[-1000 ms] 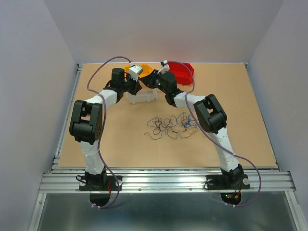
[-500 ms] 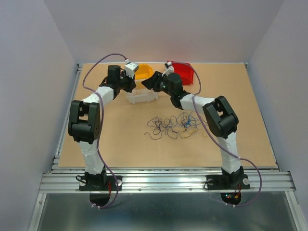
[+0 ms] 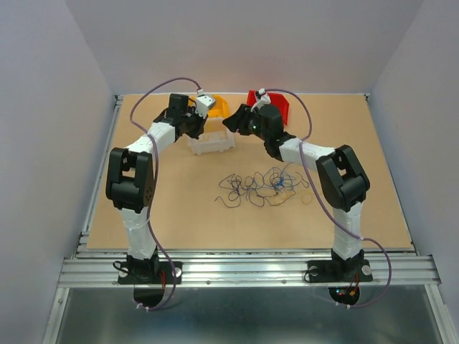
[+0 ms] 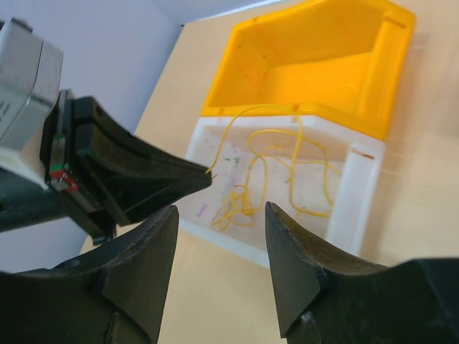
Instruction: Untangle the cables
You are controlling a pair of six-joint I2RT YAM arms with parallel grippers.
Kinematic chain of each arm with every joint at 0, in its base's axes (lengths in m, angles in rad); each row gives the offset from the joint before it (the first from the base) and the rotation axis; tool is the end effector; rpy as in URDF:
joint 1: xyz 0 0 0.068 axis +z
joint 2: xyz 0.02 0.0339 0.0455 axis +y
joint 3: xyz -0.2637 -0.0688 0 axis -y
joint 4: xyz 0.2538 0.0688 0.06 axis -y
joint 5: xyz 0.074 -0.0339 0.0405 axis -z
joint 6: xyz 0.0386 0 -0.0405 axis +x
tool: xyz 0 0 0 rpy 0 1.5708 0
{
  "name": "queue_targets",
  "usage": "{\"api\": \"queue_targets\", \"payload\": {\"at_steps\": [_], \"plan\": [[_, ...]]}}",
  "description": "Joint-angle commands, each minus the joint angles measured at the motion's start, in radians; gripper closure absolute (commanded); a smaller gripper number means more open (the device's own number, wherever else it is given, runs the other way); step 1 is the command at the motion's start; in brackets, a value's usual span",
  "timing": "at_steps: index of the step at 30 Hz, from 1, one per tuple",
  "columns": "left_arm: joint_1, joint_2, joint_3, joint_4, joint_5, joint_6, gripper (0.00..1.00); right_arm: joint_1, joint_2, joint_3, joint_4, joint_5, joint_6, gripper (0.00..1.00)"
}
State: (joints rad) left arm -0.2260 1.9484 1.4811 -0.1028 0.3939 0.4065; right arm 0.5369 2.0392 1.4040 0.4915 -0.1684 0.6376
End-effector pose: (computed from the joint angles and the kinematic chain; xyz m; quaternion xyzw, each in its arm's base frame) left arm 0.4480 -0.1182 0.2387 0.3568 0.7886 -0.1286 0.4840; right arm 0.4176 0.2561 0.2305 -0.0171 0.7552 0.4143 0.5077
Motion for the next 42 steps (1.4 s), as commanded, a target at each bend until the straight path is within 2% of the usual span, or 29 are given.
{"api": "queue_targets", "payload": {"at_steps": [1,11,16,25,26,30,42], "plan": [[-0.039,0.001,0.038,-0.084,-0.113,0.063,1.0,-0.048,0.024,0.016,-0.016,0.009,-0.021,0.43],[-0.056,0.093,0.105,-0.133,-0.227,0.087,1.0,-0.069,0.062,0.027,-0.016,-0.003,-0.035,0.44],[-0.056,0.136,0.134,-0.149,-0.262,0.091,1.0,-0.072,0.084,0.047,-0.016,-0.059,-0.073,0.48],[-0.055,0.086,0.093,-0.11,-0.253,0.08,0.76,-0.072,0.171,0.153,-0.008,-0.238,-0.151,0.49],[-0.056,0.066,0.082,-0.094,-0.244,0.078,0.68,-0.071,0.176,0.154,-0.007,-0.243,-0.151,0.49],[-0.055,0.0,0.024,-0.035,-0.218,0.071,0.55,-0.071,0.174,0.135,0.031,-0.261,-0.164,0.48],[-0.055,-0.12,-0.062,0.031,-0.176,0.037,0.45,-0.069,0.116,0.058,0.107,-0.246,-0.165,0.47]]}}
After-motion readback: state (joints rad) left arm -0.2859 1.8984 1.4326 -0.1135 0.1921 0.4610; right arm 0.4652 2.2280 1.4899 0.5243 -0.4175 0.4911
